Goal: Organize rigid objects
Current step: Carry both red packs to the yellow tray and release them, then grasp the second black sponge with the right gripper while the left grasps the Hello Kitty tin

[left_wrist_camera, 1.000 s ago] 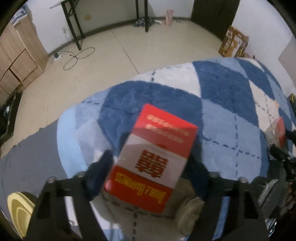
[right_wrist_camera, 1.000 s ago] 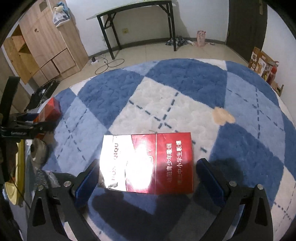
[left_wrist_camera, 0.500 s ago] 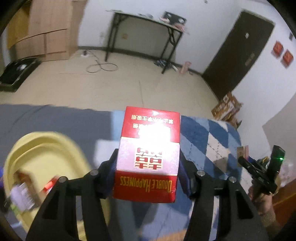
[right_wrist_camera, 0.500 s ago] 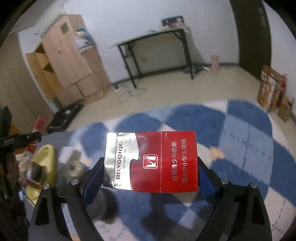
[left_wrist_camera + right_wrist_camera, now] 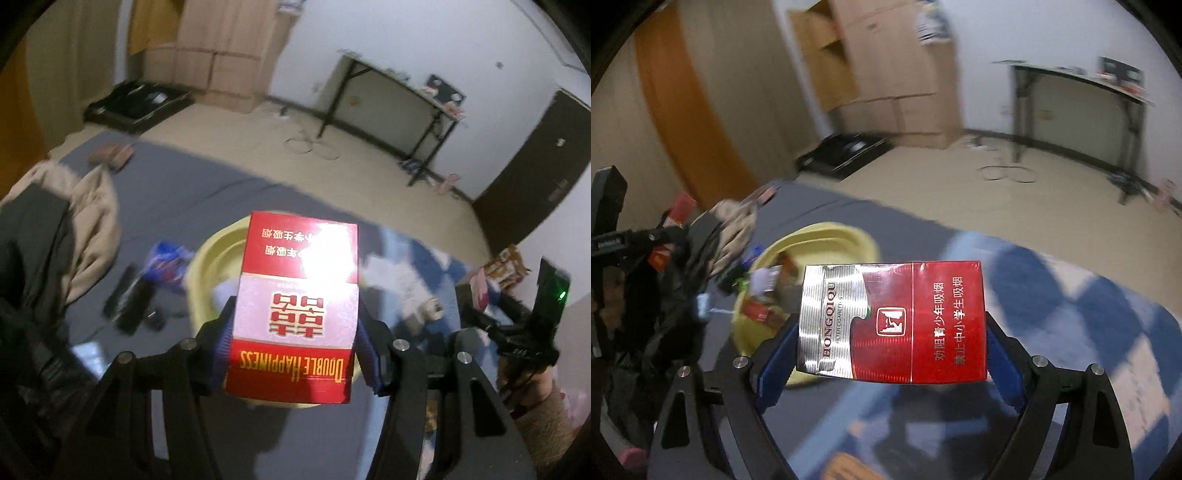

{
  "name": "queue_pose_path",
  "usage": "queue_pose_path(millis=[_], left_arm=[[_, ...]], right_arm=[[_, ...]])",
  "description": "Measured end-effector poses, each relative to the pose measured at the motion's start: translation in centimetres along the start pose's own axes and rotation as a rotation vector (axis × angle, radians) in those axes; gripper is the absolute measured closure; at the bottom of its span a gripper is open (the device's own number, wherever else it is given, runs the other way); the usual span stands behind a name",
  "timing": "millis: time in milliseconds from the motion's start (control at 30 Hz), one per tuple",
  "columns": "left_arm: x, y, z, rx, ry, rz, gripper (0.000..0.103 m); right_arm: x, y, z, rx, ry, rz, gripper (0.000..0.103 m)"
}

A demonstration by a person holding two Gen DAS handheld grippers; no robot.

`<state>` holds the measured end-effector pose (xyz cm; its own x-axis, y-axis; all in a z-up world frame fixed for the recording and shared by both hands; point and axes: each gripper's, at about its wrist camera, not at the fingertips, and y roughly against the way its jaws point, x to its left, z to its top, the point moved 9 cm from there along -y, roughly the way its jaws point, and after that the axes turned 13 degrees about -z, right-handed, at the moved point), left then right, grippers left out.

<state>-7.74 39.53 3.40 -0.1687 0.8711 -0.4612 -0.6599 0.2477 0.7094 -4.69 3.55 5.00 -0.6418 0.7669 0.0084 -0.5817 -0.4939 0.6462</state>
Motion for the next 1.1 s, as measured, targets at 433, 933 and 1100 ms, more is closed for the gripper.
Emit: queue_pose_path(millis=[433, 933, 1100], left_arm=[[5.5, -12.8, -2.1, 0.173, 0.072, 0.0, 0.044], [-1.6, -7.8, -0.8, 0.05, 0.008, -0.186, 0.0], [-13.2, -7.9, -1.0, 0.067, -0.181, -0.295, 0.0]], right_arm=[[10.8, -15.0, 5.5, 0.177, 0.17, 0.019, 0.012], [5.9, -12.4, 6.2, 0.083, -0.099, 0.058, 0.0], [-5.2, -3.3, 0.5, -0.019, -0.194, -0.127, 0.0]])
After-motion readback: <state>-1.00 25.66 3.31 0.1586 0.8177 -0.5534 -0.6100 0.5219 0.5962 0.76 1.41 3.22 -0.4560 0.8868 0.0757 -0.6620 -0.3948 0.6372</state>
